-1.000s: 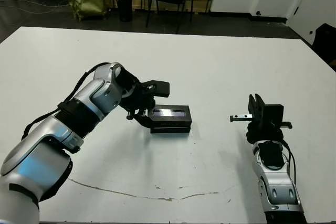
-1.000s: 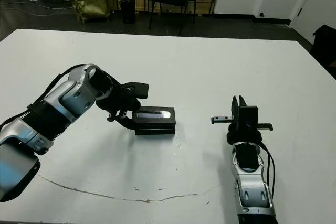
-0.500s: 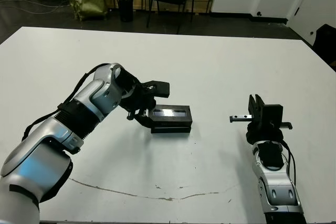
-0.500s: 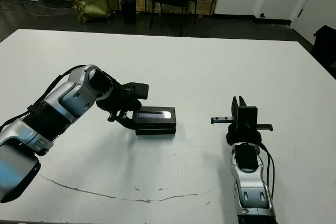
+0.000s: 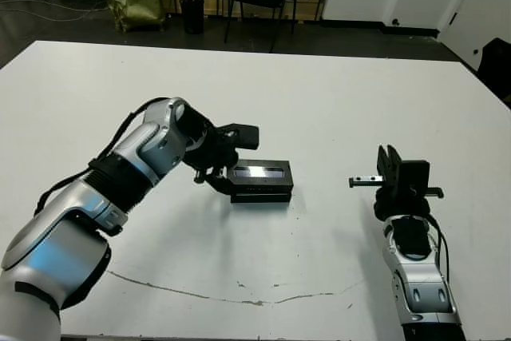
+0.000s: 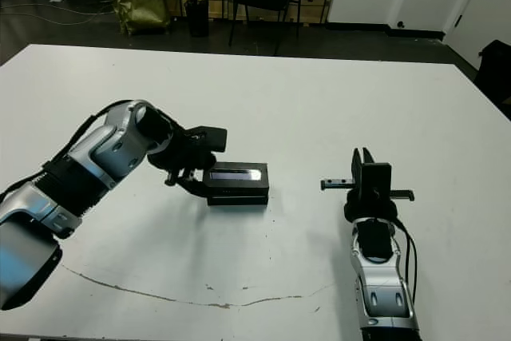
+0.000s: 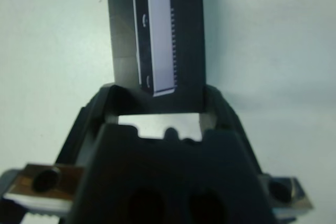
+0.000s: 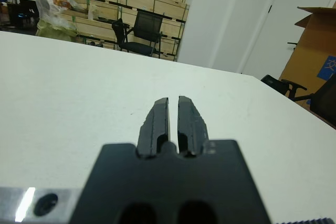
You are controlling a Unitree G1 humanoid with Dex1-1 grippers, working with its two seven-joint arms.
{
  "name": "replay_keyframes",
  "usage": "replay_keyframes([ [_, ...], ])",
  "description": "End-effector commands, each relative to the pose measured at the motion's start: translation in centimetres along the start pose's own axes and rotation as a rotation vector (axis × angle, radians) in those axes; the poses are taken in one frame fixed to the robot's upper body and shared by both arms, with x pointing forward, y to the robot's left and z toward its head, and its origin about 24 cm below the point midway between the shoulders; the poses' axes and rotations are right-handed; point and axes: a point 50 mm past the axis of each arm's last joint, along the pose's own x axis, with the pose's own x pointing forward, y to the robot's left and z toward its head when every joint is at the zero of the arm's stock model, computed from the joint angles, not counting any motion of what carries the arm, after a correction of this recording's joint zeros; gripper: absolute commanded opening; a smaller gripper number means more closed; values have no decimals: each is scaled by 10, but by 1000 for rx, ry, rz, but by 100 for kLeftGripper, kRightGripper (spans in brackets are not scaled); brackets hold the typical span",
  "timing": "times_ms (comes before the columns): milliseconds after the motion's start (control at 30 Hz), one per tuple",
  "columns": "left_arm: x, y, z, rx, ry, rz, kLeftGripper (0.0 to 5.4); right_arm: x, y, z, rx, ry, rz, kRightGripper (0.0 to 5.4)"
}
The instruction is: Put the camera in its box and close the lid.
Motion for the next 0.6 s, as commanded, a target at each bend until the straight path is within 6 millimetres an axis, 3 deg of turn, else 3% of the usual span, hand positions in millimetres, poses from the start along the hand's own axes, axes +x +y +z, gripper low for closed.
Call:
replay_keyframes([
  [33,22,-16,-7,-20,20,-113,253,-1,-2,-5,-13,26,-5,0],
  [600,15,-15,8,-70,13,-144,253,-2,-2,-6,-8,21,1,0],
])
